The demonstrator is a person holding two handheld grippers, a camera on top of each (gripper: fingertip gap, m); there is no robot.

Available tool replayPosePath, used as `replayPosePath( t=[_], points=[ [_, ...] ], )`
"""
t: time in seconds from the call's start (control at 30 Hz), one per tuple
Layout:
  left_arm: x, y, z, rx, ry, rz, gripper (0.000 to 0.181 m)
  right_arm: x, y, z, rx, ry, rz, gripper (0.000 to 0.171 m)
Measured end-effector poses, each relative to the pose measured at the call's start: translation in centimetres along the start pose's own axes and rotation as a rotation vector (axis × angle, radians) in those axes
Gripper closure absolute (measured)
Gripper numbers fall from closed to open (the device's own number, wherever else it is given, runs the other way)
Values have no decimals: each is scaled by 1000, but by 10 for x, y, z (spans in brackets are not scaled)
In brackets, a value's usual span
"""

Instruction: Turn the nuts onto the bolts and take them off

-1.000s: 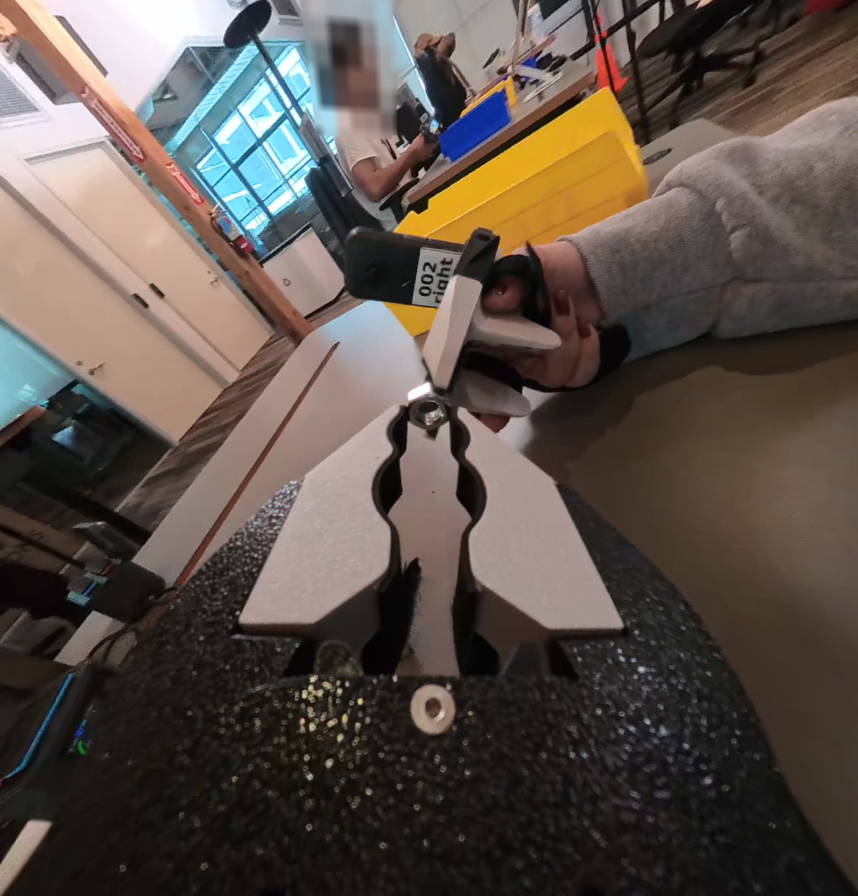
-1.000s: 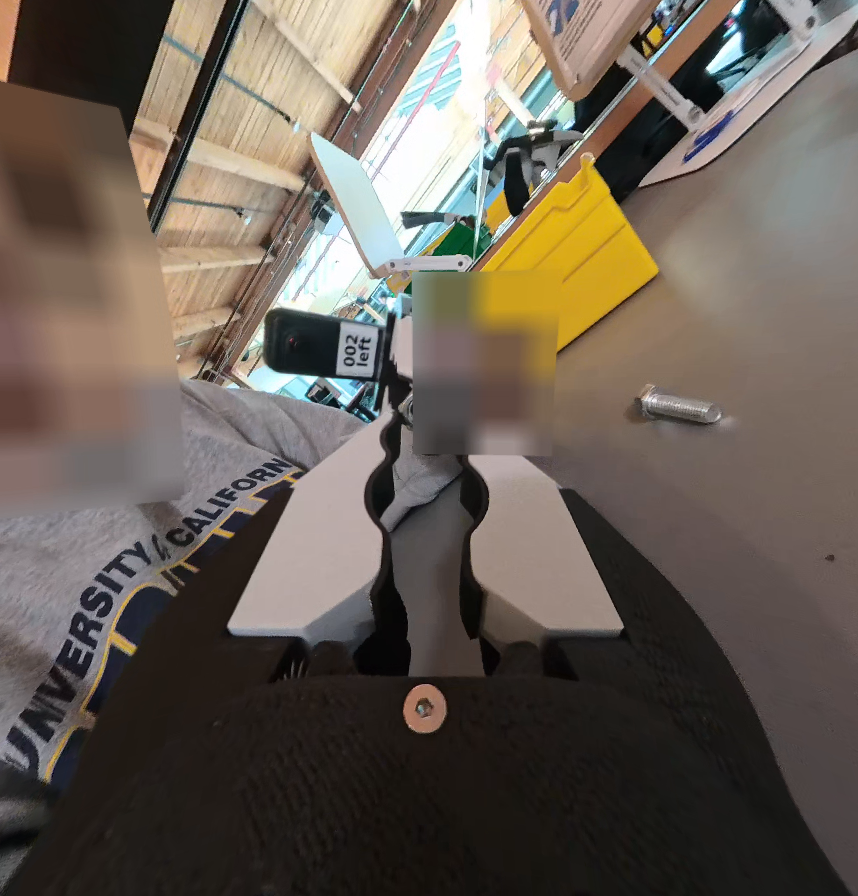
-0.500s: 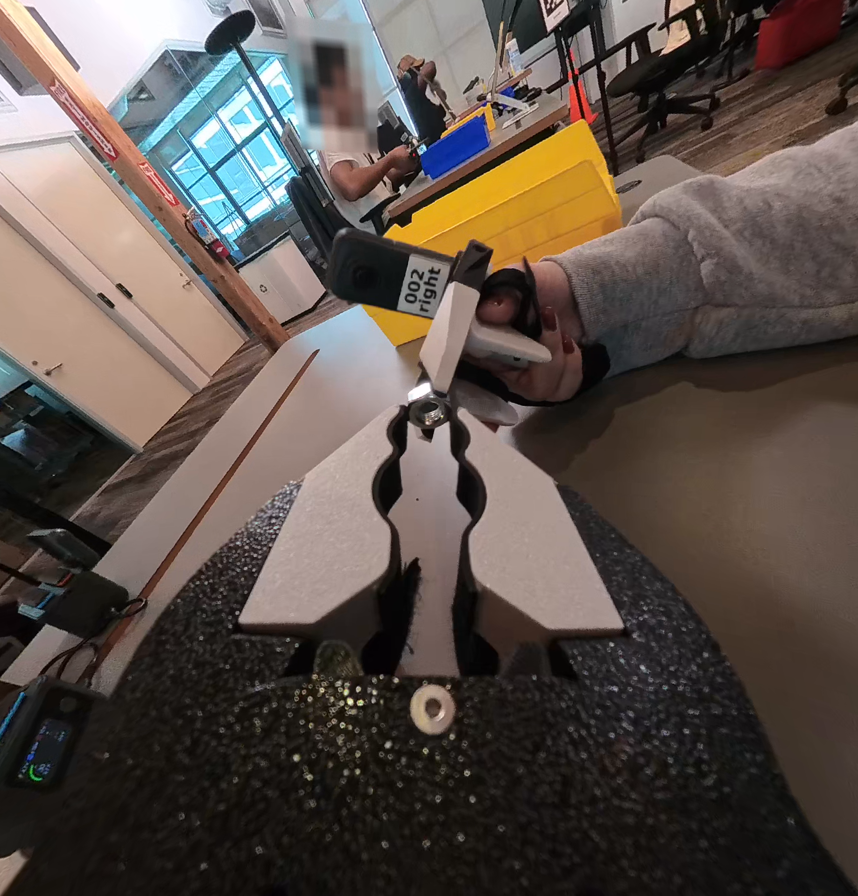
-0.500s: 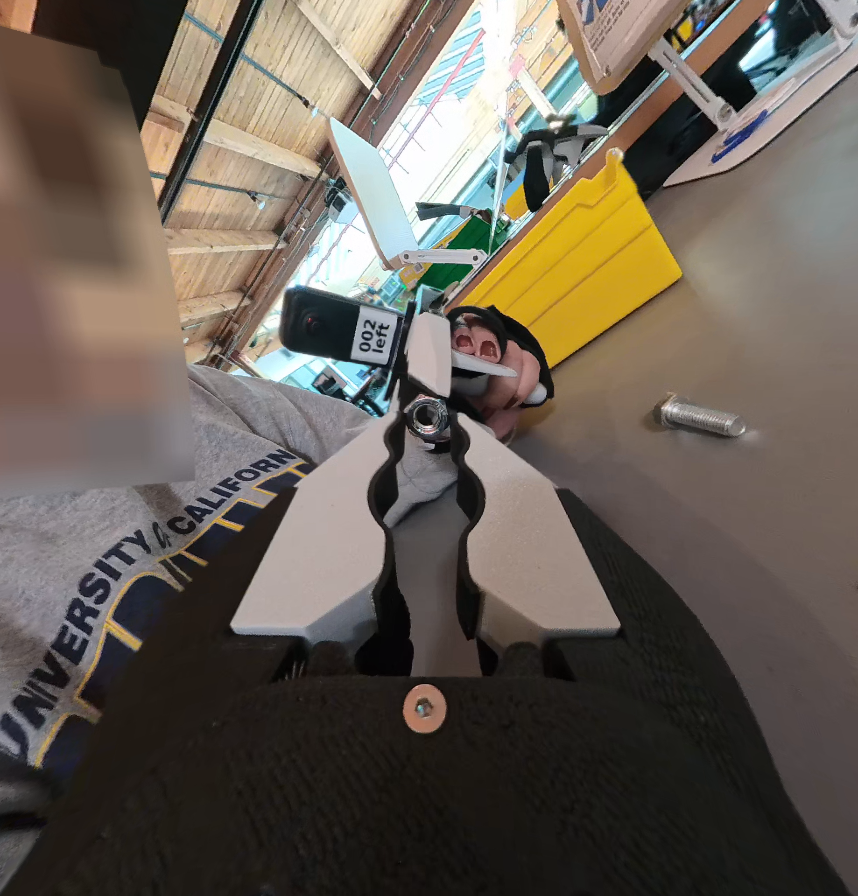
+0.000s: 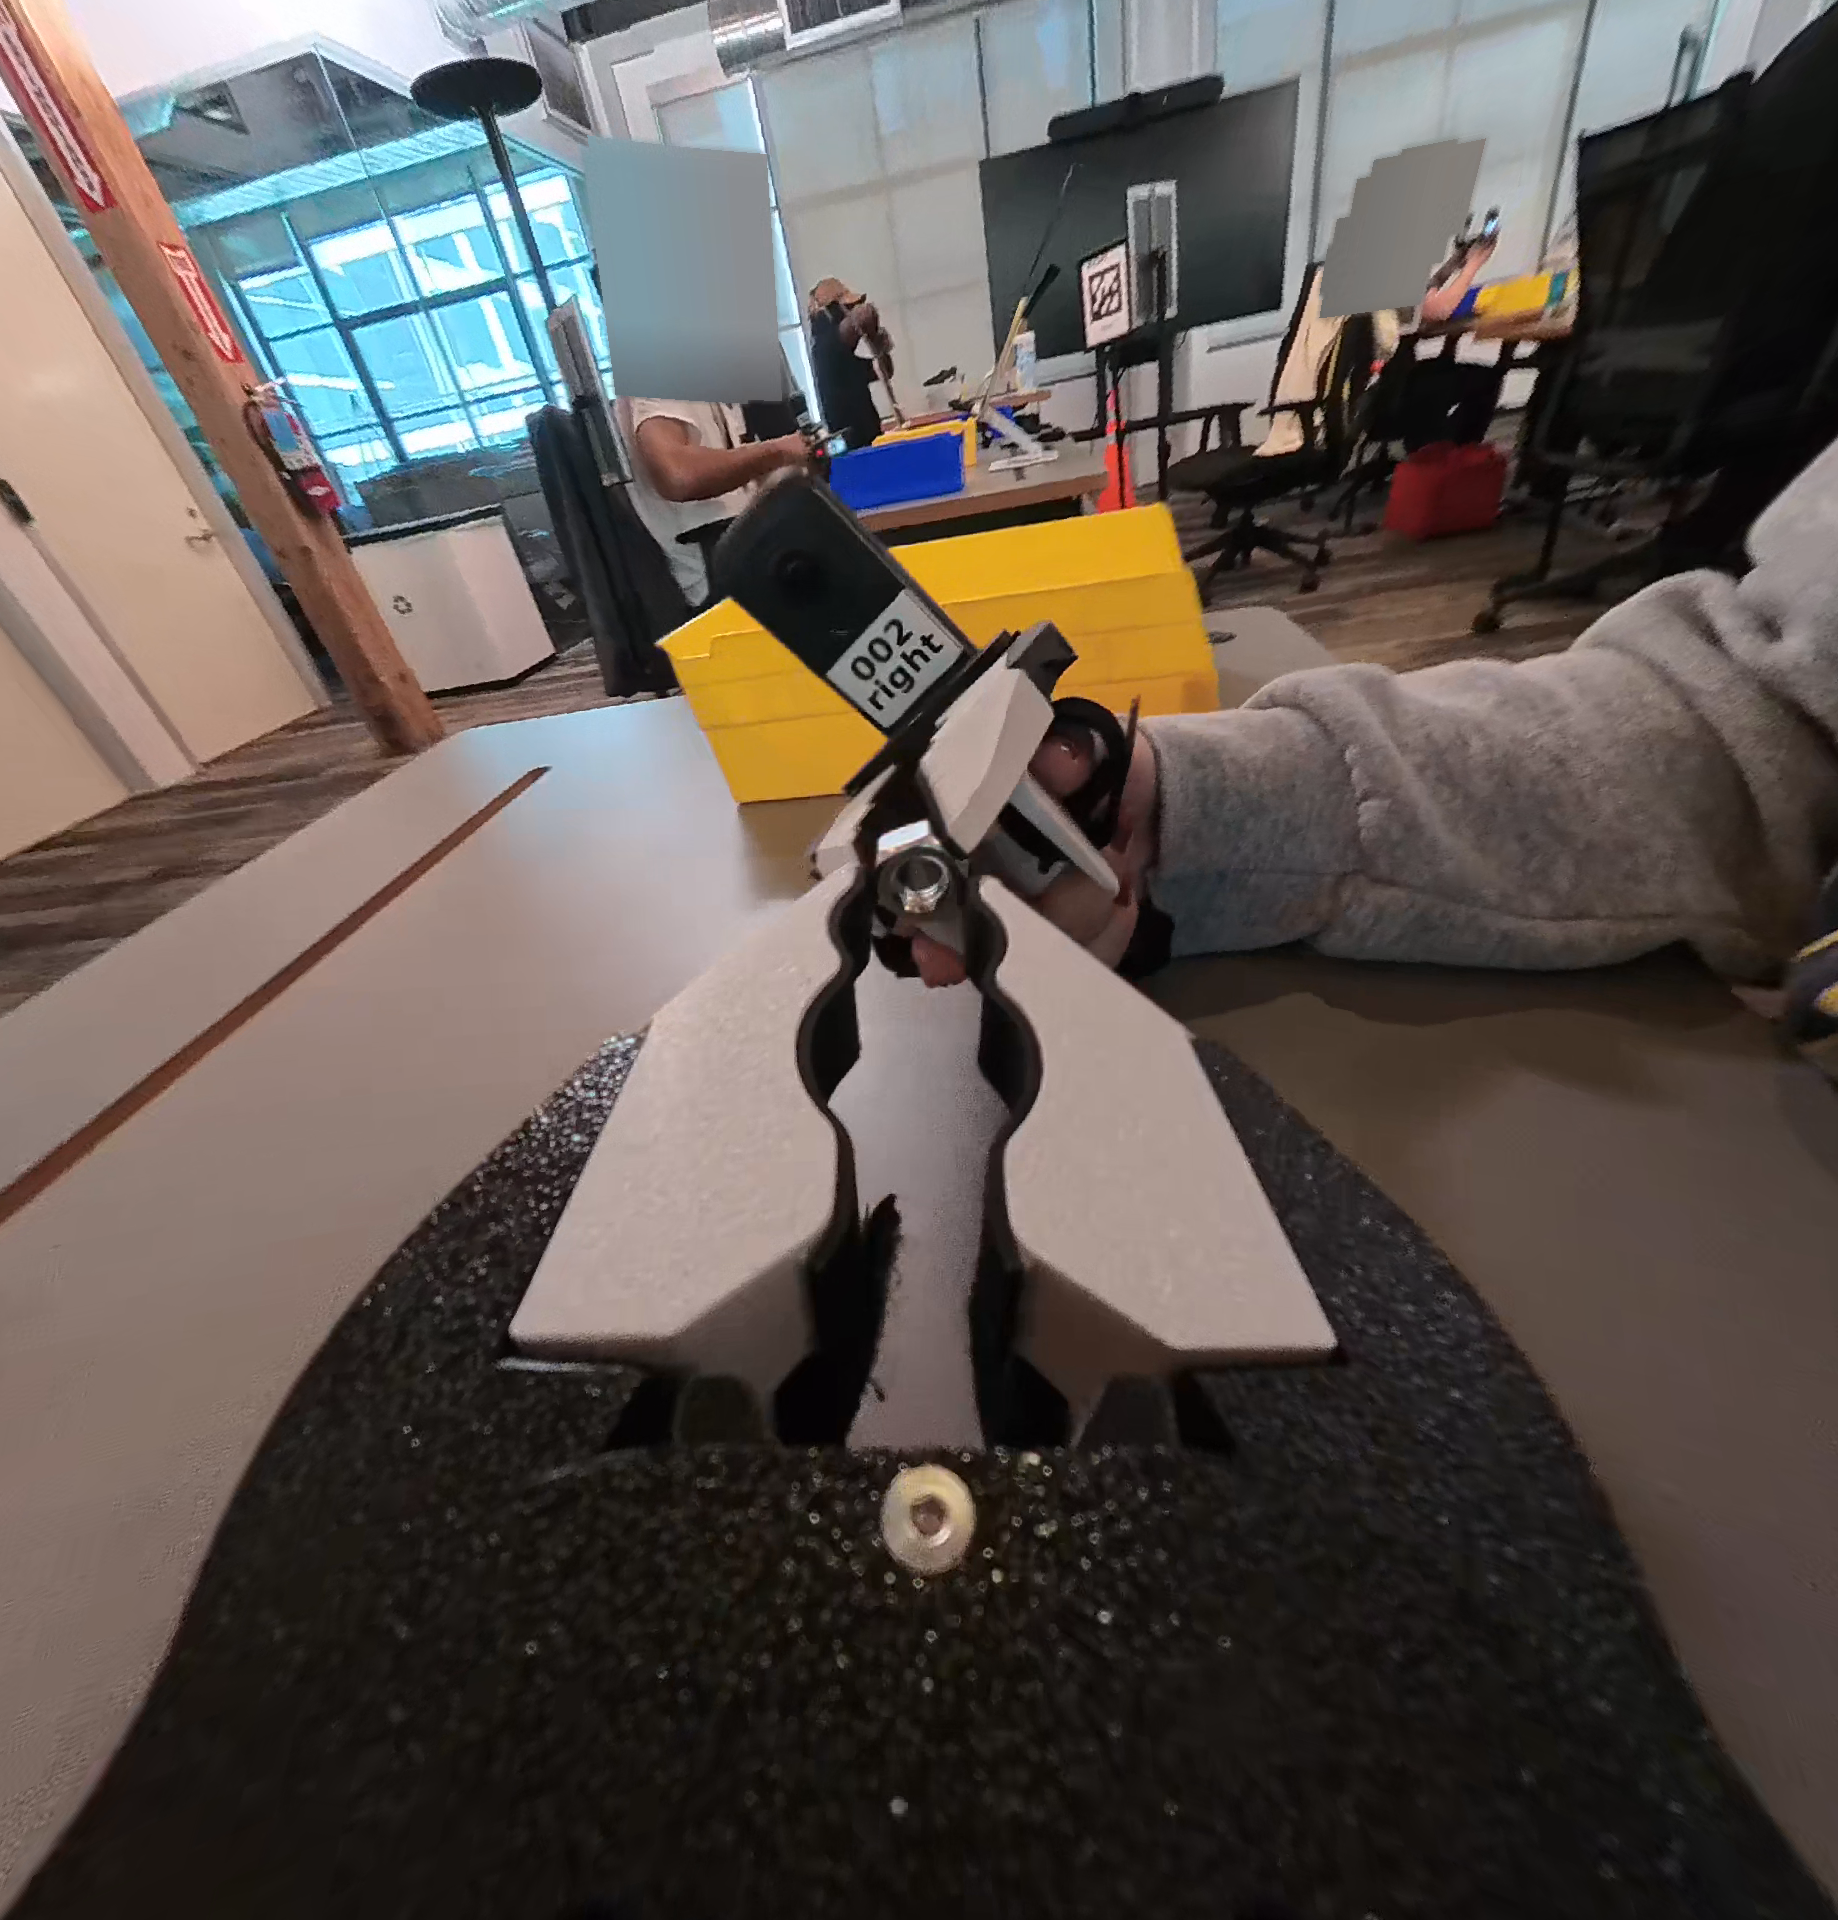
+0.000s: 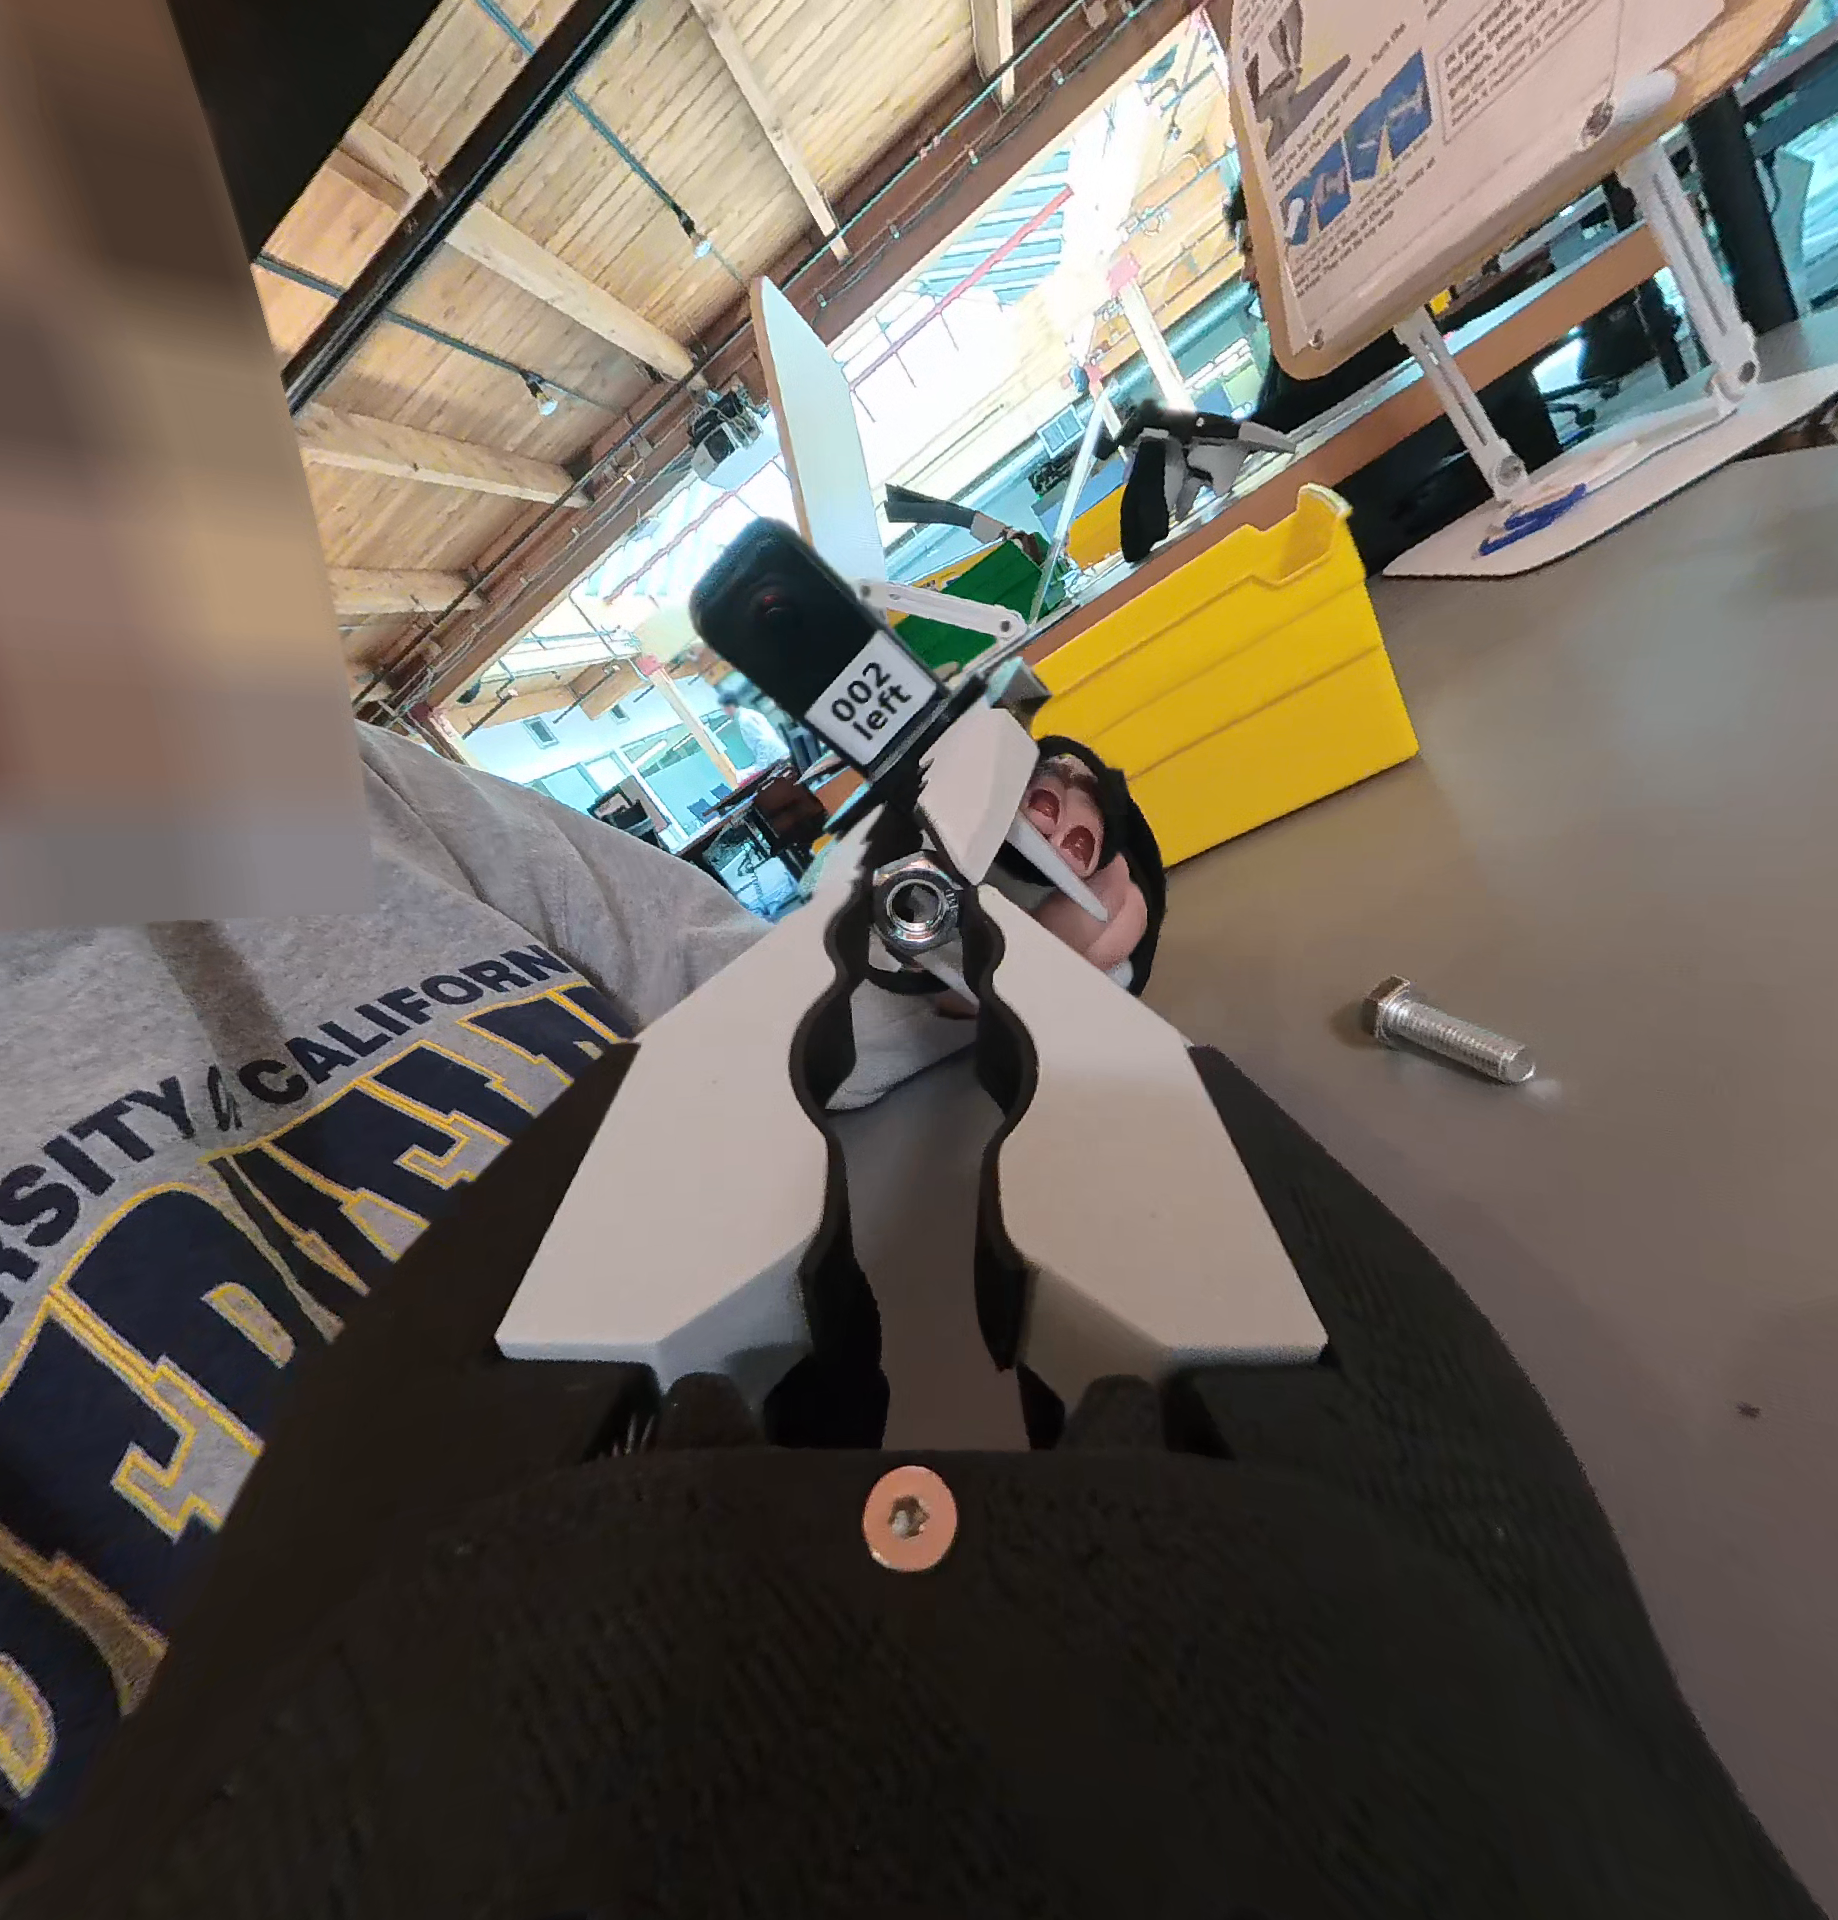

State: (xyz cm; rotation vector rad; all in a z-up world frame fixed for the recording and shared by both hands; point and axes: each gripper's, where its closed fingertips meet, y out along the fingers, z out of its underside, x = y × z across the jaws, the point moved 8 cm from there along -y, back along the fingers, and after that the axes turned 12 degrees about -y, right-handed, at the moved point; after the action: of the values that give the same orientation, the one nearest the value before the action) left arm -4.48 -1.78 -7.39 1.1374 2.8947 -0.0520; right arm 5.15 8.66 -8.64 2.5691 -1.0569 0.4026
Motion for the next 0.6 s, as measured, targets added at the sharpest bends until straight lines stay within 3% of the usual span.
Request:
replayPosePath(
  t=[0.13,0.2,0.3,0.4,0.6],
  points=[
    [8,-8,4,53,-47,23,160,-2,0,1,31,-22,43,155],
    [20,-16,11,161,-40,-60,135,-6,-5,0,33,-37,101,156],
    [41,-27,24,317,-93,-212,128,-12,-16,-3,68,-89,221,155],
    [54,-33,42,458,-204,-258,121,-15,-24,-3,112,-124,292,155],
    [61,-32,56,562,-251,-310,142,-19,-31,-1,100,-90,289,155]
  ],
)
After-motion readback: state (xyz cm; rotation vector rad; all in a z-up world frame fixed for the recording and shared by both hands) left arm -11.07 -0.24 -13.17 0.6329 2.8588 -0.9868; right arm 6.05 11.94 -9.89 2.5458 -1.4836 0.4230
